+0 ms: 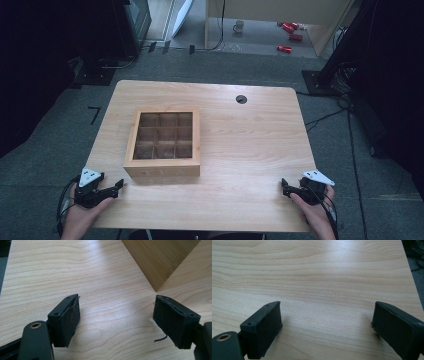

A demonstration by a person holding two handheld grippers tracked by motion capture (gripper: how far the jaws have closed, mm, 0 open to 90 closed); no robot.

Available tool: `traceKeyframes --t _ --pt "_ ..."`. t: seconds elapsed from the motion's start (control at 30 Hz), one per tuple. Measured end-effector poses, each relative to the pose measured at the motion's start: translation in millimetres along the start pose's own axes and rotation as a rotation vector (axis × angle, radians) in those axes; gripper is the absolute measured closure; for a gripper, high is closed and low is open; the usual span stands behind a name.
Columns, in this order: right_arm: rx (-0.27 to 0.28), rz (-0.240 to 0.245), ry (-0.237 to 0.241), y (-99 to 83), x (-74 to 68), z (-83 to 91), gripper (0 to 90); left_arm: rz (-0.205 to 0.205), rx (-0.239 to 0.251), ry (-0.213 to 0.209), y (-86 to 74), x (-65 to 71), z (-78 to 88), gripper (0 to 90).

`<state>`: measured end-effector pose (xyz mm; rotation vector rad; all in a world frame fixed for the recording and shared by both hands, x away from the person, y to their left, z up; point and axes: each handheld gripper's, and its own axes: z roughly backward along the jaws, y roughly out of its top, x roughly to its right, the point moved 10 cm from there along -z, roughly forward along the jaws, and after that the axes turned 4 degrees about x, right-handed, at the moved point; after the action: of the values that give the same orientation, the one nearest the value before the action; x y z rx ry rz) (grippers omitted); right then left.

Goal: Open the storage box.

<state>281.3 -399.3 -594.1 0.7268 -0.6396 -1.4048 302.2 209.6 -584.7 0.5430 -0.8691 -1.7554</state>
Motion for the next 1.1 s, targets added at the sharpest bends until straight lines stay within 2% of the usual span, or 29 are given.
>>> traceKeyframes --t 0.23,0.27,0.37,0.47,0.57,0.6,0.7,0.93,1.0,1.1 --pt "0.0 0.005 0.004 1.8 -4.0 -2.2 8.4 0.002 -0.01 -0.012 1.1 1.3 2.7 22.8" --pt "-0.001 0.004 0.004 2.0 -4.6 -2.5 8.4 0.014 -0.004 -0.035 3.0 3.8 3.6 22.9" --pt "-0.001 0.002 0.003 2.2 -5.2 -2.8 8.4 0.022 0.012 -0.056 7.0 7.7 5.2 23.9" --pt "0.0 0.0 -0.002 2.0 -5.9 -2.3 8.6 0.018 0.06 -0.104 18.0 19.9 12.3 26.6" --pt "-0.003 -0.002 0.0 1.7 -8.3 -1.4 9.2 0.007 0.084 -0.124 23.3 25.9 15.8 30.9" --pt "-0.004 -0.001 0.005 2.1 -9.6 -1.3 9.3 -0.008 0.101 -0.132 27.7 31.2 18.3 32.1" --pt "-0.002 -0.025 0.025 4.4 -16.1 -0.2 9.4 -0.031 0.114 -0.132 33.0 38.7 20.3 36.1" --pt "0.062 -0.018 0.047 22.8 -37.3 5.2 9.5 -0.041 0.129 -0.134 43.1 48.4 21.7 51.6" --pt "0.075 -0.014 0.054 27.8 -43.6 7.9 9.5 -0.049 0.13 -0.142 45.1 50.9 22.6 58.3" --pt "0.085 -0.003 0.071 33.9 -53.6 10.7 9.6 -0.049 0.132 -0.157 47.9 53.8 21.3 62.7"
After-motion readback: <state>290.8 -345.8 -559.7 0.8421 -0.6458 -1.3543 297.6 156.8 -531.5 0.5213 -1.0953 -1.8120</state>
